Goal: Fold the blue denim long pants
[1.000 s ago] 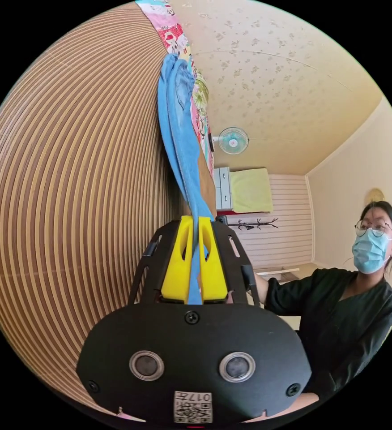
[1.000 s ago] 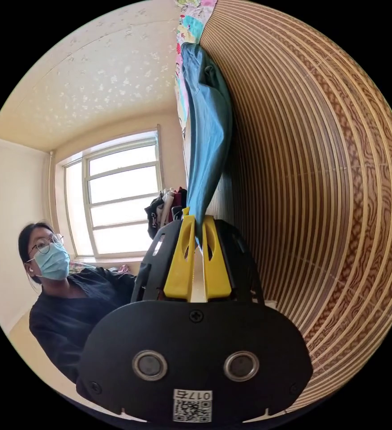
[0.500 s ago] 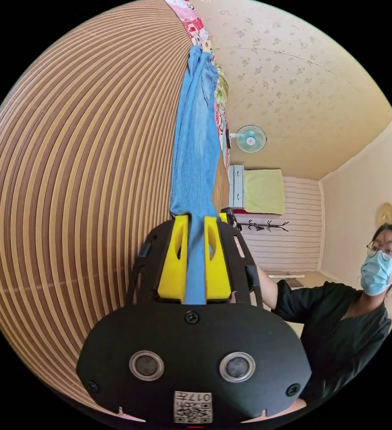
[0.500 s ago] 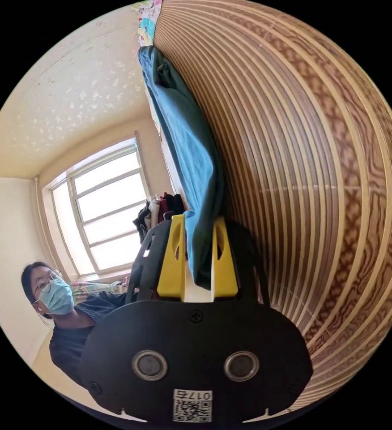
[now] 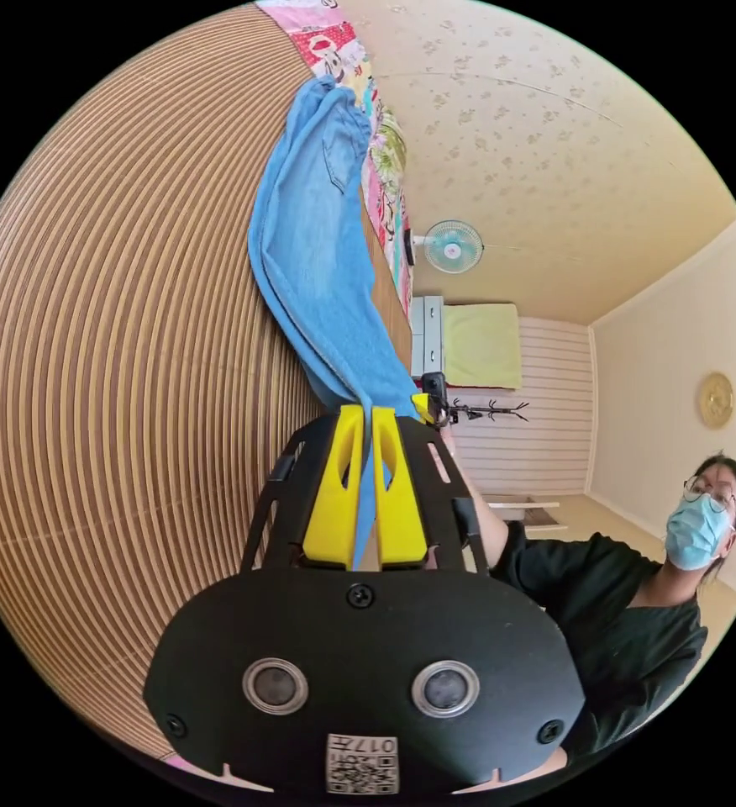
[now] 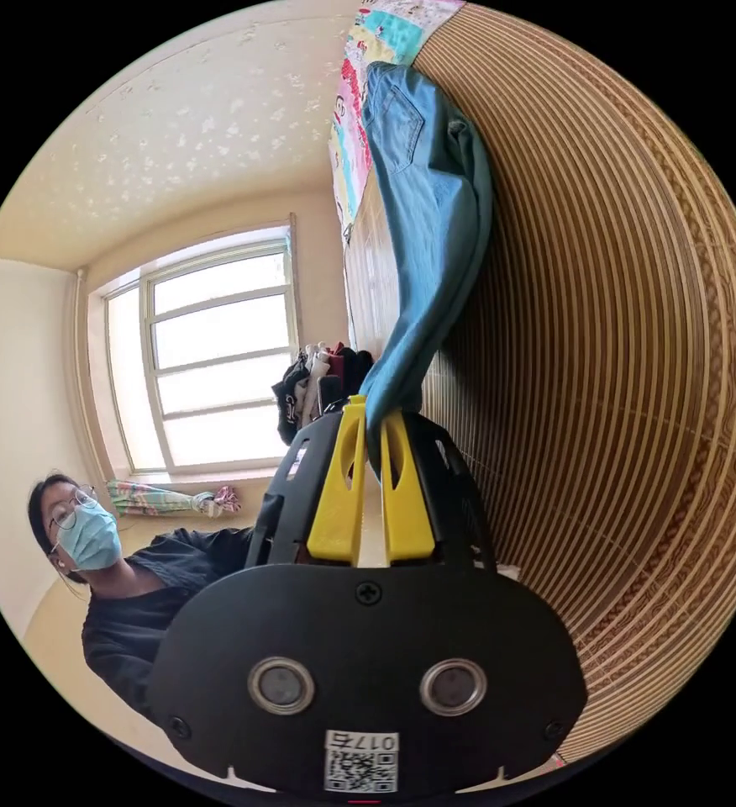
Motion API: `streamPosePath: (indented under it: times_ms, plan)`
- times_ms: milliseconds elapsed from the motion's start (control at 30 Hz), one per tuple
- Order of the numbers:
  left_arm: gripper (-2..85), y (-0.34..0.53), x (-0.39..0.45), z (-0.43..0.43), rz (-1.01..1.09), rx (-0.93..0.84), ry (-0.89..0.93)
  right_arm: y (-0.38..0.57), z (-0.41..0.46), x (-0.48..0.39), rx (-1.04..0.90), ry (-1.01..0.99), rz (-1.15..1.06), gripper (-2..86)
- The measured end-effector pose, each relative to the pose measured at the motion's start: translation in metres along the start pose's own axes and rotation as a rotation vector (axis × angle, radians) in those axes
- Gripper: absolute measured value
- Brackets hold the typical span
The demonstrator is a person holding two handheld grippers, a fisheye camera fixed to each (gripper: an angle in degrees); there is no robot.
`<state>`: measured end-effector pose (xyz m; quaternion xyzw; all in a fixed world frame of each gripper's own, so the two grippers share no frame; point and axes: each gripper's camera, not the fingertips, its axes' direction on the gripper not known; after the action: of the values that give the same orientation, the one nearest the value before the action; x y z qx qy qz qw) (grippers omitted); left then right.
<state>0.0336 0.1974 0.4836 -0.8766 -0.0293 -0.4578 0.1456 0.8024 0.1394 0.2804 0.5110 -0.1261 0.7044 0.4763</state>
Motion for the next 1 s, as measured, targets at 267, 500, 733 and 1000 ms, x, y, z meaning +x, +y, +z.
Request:
streamPosePath:
  times_ms: [267,500,733,1000]
  plan:
    - [-0.7,0.074,0.155,-0.024,0.347,0.074,0.099,0.109,0.007,-0.082,0.086,-0.185,-0.253,1.2]
    - [-0.7,0.178,0.328,-0.03,0.638,0.158,0.097,0.214,0.004,-0.188,0.143,-0.264,-0.458,0.5]
    - [-0.7,0.21,0.447,-0.037,0.83,0.279,0.185,0.276,0.008,-0.322,0.177,-0.16,-0.753,1.2]
    - [-0.7,0.091,0.402,0.018,0.545,0.315,-0.125,0.168,0.036,-0.278,0.215,0.146,-0.441,1.8]
